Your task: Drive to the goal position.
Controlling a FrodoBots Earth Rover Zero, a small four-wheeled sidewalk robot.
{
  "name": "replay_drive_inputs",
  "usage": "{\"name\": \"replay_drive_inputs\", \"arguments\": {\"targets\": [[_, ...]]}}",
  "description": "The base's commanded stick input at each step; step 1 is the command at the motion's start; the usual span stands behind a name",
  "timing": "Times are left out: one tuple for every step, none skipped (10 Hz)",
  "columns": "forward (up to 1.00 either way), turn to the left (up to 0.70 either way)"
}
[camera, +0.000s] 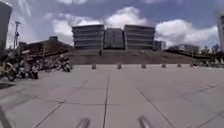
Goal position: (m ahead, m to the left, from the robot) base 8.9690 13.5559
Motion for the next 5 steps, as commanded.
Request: {"name": "replay_drive_inputs", "arguments": {"targets": [[0.7, 0.0], [0.7, 0.0], [0.7, 0.0], [0.7, 0.0], [0.7, 0.0]]}}
